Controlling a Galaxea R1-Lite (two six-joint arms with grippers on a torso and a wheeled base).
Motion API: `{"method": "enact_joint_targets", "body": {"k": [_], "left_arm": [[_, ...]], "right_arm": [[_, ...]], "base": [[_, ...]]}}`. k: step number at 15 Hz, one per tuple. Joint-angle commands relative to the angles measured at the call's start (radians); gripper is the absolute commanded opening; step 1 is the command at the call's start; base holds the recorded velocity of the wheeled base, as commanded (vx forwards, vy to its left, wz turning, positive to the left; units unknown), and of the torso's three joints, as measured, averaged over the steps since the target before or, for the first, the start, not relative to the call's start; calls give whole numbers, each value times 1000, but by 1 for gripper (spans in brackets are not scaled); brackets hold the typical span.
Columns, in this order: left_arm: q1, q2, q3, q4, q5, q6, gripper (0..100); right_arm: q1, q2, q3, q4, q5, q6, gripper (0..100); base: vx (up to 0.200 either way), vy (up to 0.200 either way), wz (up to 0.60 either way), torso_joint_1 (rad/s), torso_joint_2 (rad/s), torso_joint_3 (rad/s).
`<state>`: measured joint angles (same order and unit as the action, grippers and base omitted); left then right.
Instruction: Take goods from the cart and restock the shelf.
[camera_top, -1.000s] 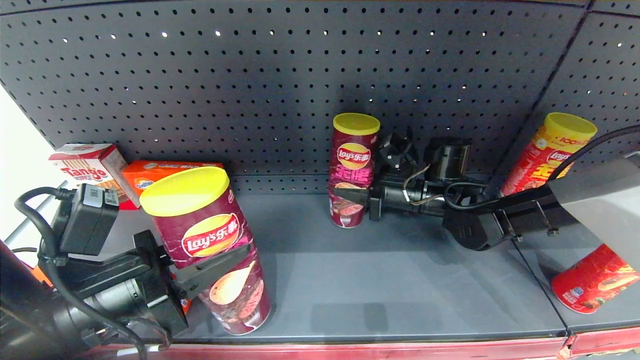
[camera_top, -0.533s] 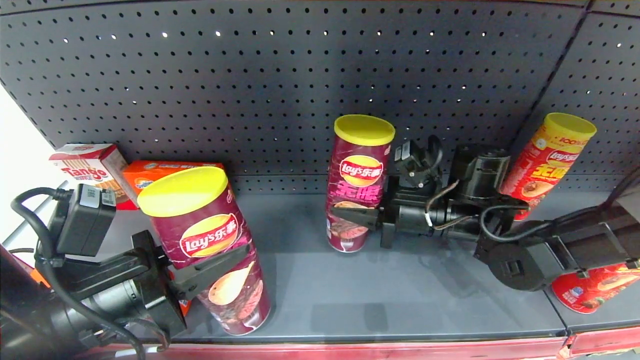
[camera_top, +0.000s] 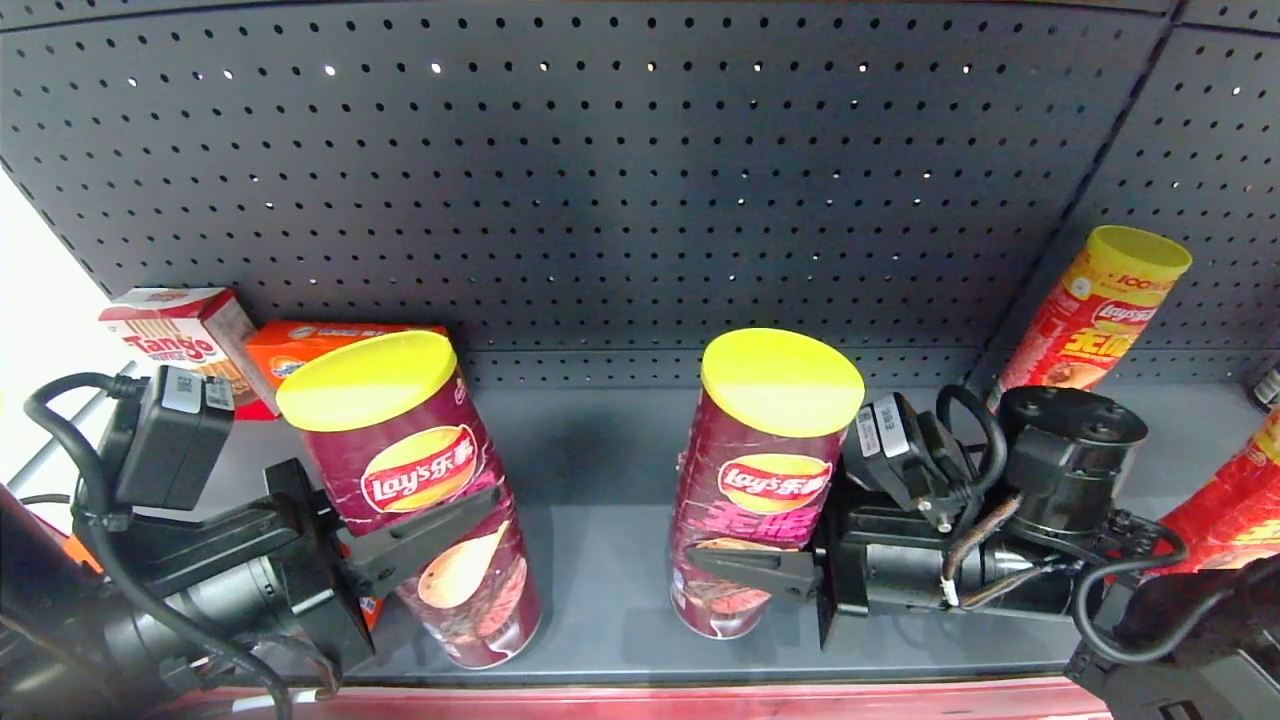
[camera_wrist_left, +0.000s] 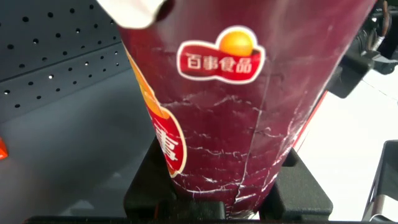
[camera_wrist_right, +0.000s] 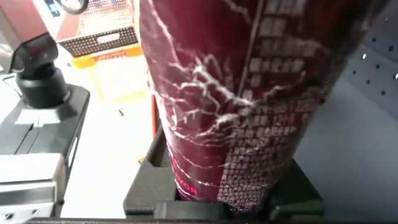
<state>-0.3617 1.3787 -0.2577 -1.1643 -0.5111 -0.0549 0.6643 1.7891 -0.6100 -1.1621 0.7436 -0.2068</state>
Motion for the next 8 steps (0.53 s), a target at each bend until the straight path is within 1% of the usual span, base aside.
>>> {"method": "enact_joint_targets", "body": {"k": [1, 2, 4, 8], "left_arm": [[0, 2, 0, 0, 0, 0, 0], [0, 3, -2, 0, 0, 0, 0], [0, 5, -3, 0, 0, 0, 0], [1, 3, 0, 0, 2, 0, 0]], "right_arm": [[-5, -4, 33, -5, 0, -8, 0], [-11, 10, 35, -7, 2, -16, 0], [-43, 38, 36, -5, 42, -51, 0], [-34, 65, 32, -5, 43, -56, 0]], "base": [[0, 0, 0, 0, 0, 0], [0, 0, 0, 0, 0, 0], [0, 0, 0, 0, 0, 0], [0, 0, 0, 0, 0, 0]]}}
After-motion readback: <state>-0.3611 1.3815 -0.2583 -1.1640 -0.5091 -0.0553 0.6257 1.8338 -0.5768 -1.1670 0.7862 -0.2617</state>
